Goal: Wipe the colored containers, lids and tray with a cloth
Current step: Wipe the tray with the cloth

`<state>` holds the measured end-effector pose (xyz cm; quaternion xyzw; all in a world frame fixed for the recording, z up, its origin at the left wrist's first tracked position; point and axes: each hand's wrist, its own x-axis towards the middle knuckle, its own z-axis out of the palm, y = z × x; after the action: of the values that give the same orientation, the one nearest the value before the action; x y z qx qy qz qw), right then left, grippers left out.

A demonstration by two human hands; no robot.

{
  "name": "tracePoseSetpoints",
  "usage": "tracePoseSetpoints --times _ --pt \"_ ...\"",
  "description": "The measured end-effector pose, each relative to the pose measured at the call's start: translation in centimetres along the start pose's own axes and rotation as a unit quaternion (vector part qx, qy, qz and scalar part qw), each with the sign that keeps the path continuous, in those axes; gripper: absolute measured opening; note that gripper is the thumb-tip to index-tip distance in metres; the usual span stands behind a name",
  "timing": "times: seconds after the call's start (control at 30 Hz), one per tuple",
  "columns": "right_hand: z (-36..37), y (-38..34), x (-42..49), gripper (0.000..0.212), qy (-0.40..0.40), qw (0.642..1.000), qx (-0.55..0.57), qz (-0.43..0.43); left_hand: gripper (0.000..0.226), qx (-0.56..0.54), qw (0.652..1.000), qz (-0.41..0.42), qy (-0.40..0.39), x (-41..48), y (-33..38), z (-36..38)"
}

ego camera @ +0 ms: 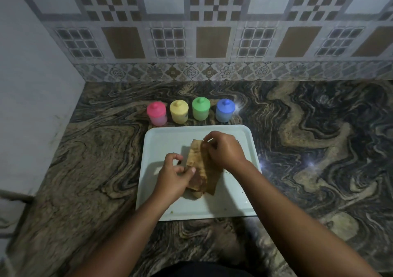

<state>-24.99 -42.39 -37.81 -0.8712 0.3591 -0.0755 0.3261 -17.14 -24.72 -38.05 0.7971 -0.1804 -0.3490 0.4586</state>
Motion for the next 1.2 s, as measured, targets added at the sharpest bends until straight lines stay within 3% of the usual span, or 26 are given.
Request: tracePoseSetpoints --times 0.2,0.27,0.4,0.53,0.6,0.7,0.77,1.07,1.2 --pt "1.3 -0.8 4.4 0.021 -0.017 0.995 -0.091 -0.026 0.004 0.028 0.999 -0.002 0.028 2.4 0.8 1.2" --pt "1.9 -0.7 5.1 0.020 -0.018 0.993 -0.108 -0.033 0.017 0.078 0.997 0.009 0.012 2.8 1.1 1.3" --pt "2.7 -0.4 4.7 0.022 0.018 0.991 -0.127 -0.051 0.024 0.229 0.966 0.118 0.025 2.6 1.4 0.2" --pt "3.8 0.4 2.5 0.037 0.091 0.990 -0.087 -0.058 0.029 0.251 0.945 0.193 0.080 2.5 0.6 -2.2" --pt "4.8 0.4 1.0 0.048 0.065 0.994 -0.073 -0.049 0.044 0.268 0.932 0.214 0.121 3.0 -1.5 -4.1" --pt "6.9 0.3 -0.6 0.063 -0.042 0.993 -0.114 -0.015 0.062 0.334 0.924 0.122 0.141 3.9 -5.7 -6.8" --pt "8.0 0.5 -1.1 0.067 -0.064 0.985 -0.157 -0.017 0.066 0.386 0.912 0.077 0.119 3.9 -8.0 -7.5" --pt "9.0 -0.5 -1.0 0.084 -0.069 0.964 -0.255 0.012 0.063 0.421 0.891 0.136 0.100 3.8 -10.3 -8.2" --pt "10.4 -1.3 -0.8 0.068 -0.050 0.967 -0.248 0.022 0.061 0.420 0.891 0.143 0.096 4.3 -10.6 -8.0"
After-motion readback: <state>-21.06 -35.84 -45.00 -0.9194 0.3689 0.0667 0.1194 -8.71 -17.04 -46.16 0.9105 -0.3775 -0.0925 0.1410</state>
